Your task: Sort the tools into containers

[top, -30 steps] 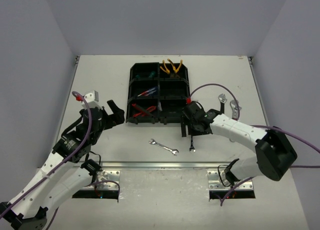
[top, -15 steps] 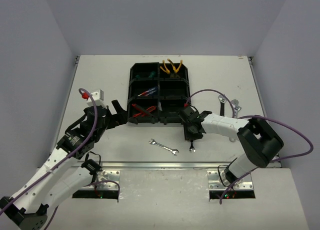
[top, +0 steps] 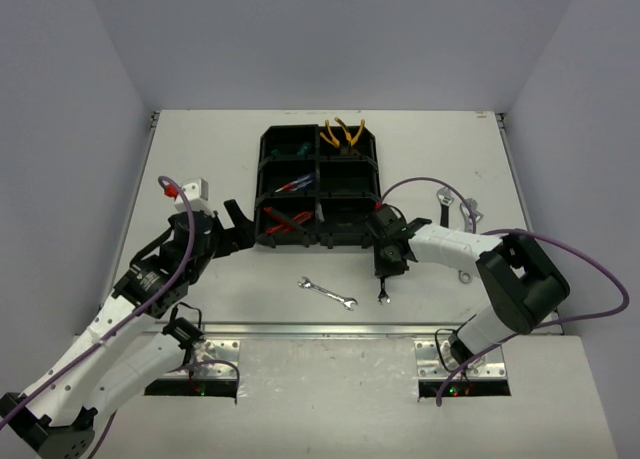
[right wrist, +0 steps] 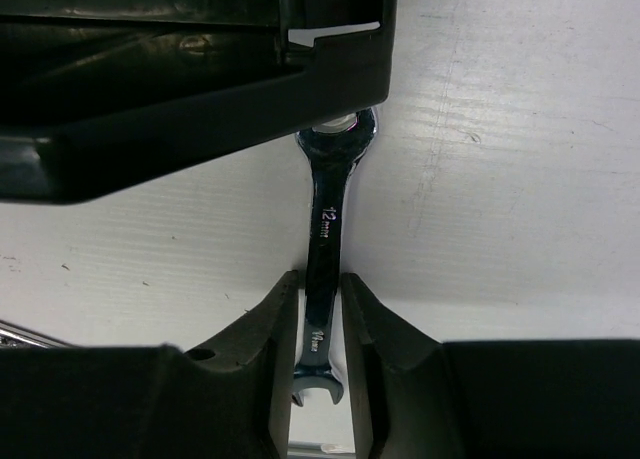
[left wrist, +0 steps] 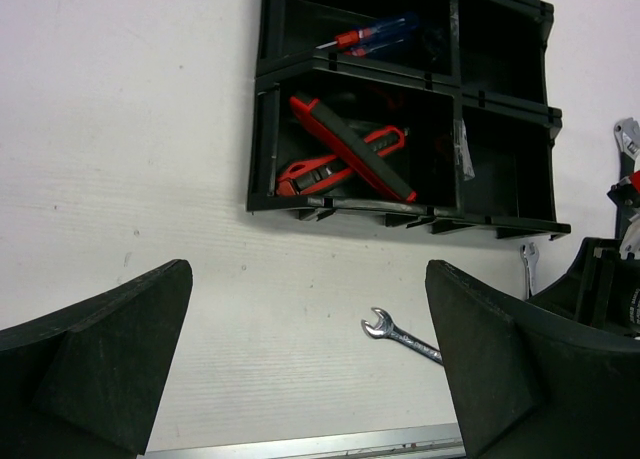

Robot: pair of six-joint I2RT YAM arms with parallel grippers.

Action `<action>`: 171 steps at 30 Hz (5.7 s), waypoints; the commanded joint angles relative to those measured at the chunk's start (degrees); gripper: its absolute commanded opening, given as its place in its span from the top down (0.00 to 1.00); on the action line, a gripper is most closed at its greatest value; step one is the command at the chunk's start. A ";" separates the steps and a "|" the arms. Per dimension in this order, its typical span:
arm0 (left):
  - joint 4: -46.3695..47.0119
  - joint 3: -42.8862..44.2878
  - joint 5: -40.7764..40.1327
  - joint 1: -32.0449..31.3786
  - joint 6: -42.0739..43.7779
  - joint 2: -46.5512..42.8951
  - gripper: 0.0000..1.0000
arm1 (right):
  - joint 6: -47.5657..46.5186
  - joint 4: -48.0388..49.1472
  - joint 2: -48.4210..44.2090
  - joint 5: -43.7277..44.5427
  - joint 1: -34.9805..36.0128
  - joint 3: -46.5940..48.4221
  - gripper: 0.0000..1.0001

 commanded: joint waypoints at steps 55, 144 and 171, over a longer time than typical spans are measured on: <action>2.26 -0.29 -1.53 -0.20 0.05 -1.60 0.00 | -44.29 -4.01 15.85 0.14 -8.13 52.68 1.00; 1.89 0.55 -9.70 0.00 4.71 -5.40 0.00 | -23.24 -16.67 19.90 -9.00 25.12 34.18 1.00; 2.08 0.37 -9.03 -0.02 4.98 -5.88 0.00 | -67.47 -4.23 18.91 -7.32 -3.43 61.09 1.00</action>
